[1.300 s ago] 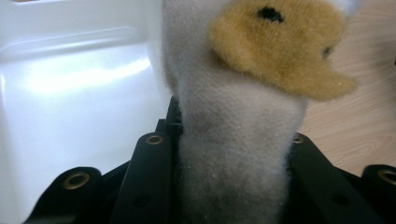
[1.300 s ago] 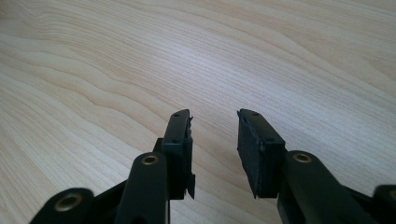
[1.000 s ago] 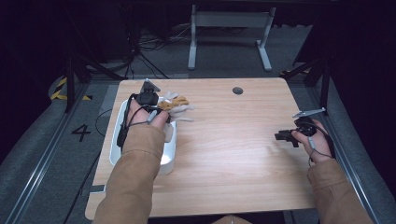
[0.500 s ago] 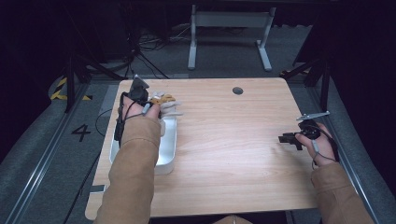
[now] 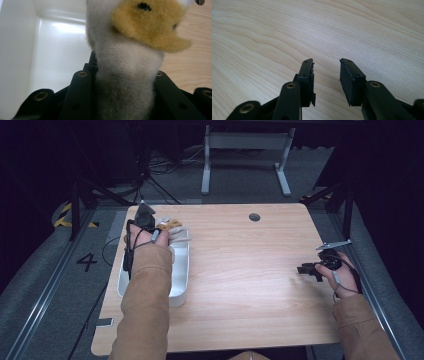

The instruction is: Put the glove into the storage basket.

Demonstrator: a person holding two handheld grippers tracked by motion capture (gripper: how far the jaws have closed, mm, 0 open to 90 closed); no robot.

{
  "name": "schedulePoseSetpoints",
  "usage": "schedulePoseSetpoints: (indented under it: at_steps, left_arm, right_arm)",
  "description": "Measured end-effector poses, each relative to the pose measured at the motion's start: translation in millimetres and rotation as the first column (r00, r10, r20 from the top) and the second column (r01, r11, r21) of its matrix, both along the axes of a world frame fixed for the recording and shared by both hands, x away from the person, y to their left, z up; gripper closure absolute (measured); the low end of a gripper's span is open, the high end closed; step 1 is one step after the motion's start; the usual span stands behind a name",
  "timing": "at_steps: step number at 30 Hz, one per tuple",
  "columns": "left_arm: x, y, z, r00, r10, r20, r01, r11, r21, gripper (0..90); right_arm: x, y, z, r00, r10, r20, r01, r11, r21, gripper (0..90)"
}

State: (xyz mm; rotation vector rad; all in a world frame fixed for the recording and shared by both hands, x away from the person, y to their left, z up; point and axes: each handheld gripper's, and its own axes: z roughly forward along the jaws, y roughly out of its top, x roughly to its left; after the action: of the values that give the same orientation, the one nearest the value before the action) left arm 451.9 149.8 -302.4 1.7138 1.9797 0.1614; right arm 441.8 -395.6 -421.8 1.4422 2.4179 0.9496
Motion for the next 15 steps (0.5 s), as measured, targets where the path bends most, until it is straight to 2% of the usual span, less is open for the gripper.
schedulePoseSetpoints:
  at_steps: [6, 11, 15]
  left_arm:
    - [-2.3, 7.5, -7.5, 0.9993, 0.037, -0.003, -0.037, 0.9993, -0.006, 69.3]
    - [-3.5, 10.5, -25.7, 0.9978, 0.063, -0.018, -0.064, 0.9976, -0.028, 69.3]
    - [-8.6, 12.7, -36.8, 0.9975, 0.061, -0.035, -0.062, 0.9976, -0.031, 69.2]
  right_arm:
    - [0.1, 1.9, -1.5, 1.0000, 0.000, -0.004, 0.000, 1.000, -0.008, 64.1]
    - [0.9, 0.8, -3.3, 0.9999, 0.000, -0.010, 0.000, 1.000, -0.008, 64.0]
    - [1.0, -1.3, -4.1, 0.9999, -0.007, -0.013, 0.007, 1.000, -0.001, 64.0]
